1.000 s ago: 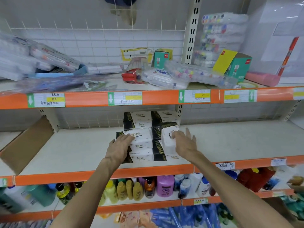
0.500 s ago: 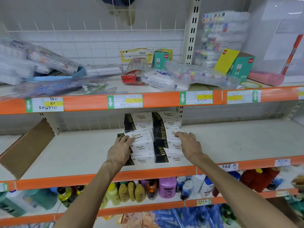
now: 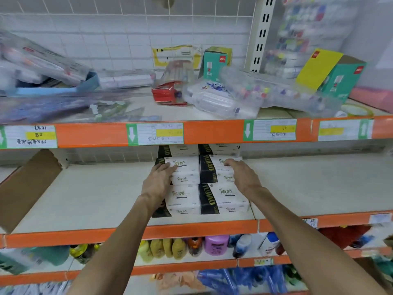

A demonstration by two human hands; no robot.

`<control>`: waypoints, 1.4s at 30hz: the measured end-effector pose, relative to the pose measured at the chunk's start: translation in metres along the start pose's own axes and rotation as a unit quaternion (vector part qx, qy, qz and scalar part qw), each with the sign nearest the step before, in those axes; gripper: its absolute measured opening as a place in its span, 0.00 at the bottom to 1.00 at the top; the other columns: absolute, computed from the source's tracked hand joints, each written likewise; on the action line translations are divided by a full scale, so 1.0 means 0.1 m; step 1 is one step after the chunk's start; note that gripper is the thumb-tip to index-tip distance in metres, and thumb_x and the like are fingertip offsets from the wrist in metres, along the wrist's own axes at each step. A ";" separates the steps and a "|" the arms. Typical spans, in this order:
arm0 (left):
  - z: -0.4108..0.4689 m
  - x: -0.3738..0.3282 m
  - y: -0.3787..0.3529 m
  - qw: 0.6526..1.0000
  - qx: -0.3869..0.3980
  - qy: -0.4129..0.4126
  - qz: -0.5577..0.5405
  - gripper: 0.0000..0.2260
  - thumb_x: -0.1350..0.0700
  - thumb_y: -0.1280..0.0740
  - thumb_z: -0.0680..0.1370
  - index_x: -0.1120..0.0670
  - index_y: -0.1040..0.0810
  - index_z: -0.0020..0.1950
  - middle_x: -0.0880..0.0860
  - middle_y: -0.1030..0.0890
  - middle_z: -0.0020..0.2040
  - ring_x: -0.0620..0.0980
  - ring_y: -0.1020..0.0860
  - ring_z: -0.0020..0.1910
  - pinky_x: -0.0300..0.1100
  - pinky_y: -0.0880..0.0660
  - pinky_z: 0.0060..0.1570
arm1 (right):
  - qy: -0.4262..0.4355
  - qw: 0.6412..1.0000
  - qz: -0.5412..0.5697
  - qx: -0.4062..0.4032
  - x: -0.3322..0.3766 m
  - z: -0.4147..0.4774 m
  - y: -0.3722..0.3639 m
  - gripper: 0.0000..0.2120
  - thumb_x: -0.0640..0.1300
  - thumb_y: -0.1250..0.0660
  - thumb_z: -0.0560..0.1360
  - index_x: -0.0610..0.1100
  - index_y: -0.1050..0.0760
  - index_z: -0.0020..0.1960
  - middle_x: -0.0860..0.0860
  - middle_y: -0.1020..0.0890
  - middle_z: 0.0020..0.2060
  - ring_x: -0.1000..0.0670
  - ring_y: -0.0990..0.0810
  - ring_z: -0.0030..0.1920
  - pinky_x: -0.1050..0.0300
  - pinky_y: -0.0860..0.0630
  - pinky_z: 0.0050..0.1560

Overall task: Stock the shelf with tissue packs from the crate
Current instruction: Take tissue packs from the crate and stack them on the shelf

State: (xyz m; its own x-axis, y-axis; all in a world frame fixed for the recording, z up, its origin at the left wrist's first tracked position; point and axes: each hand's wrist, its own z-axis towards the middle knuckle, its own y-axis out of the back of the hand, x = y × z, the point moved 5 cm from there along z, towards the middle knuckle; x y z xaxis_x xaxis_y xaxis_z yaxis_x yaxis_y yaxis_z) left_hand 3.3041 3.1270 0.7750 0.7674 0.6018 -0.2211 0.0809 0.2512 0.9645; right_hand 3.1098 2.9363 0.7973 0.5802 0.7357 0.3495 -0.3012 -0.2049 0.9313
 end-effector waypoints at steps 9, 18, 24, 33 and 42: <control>0.10 0.06 -0.07 1.000 -0.014 0.000 -0.006 0.22 0.58 0.41 0.82 0.44 0.37 0.75 0.47 0.36 0.75 0.51 0.41 0.73 0.46 0.32 0.66 | 0.010 1.000 0.021 -0.002 -0.11 0.23 -0.08 0.36 0.21 0.46 0.70 0.52 0.33 0.69 0.45 0.27 0.65 0.42 0.28 0.65 0.49 0.29 0.61; 0.06 -0.09 0.02 0.999 0.046 0.016 -0.012 0.26 0.58 0.38 0.80 0.49 0.40 0.77 0.53 0.42 0.78 0.53 0.45 0.77 0.48 0.46 0.75 | 0.017 1.000 0.003 0.002 -0.07 0.14 -0.11 0.34 0.24 0.42 0.71 0.51 0.36 0.70 0.48 0.32 0.71 0.45 0.39 0.73 0.39 0.36 0.69; -0.42 -0.26 0.05 0.999 0.020 0.045 0.000 0.32 0.59 0.38 0.79 0.50 0.50 0.79 0.50 0.49 0.79 0.52 0.51 0.78 0.59 0.46 0.74 | 0.033 0.999 0.007 -0.031 -0.13 -0.19 -0.11 0.31 0.36 0.39 0.77 0.48 0.46 0.77 0.50 0.48 0.78 0.45 0.54 0.78 0.41 0.50 0.76; -0.97 -0.03 0.27 1.000 0.024 0.008 0.018 0.29 0.58 0.38 0.77 0.56 0.42 0.76 0.55 0.39 0.76 0.55 0.42 0.74 0.56 0.40 0.72 | 0.003 0.999 -0.025 -0.027 0.13 -0.73 0.05 0.31 0.41 0.38 0.79 0.43 0.49 0.78 0.47 0.44 0.78 0.46 0.51 0.78 0.45 0.48 0.76; -1.77 0.12 0.16 0.990 0.043 -0.067 -0.116 0.26 0.63 0.38 0.77 0.57 0.37 0.74 0.57 0.33 0.72 0.56 0.35 0.71 0.40 0.42 0.69 | 0.039 0.999 -0.030 0.006 0.91 -1.52 -0.60 0.30 0.44 0.41 0.80 0.41 0.49 0.78 0.45 0.43 0.77 0.45 0.49 0.78 0.49 0.51 0.77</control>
State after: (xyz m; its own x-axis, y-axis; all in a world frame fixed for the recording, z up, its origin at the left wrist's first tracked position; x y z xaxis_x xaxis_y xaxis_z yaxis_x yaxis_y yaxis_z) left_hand 3.2022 3.2719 0.7620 0.7984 0.4279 -0.4235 0.3155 0.3017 0.8997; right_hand 3.0658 3.1137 0.7573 0.5358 0.7948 0.2851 -0.2584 -0.1671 0.9515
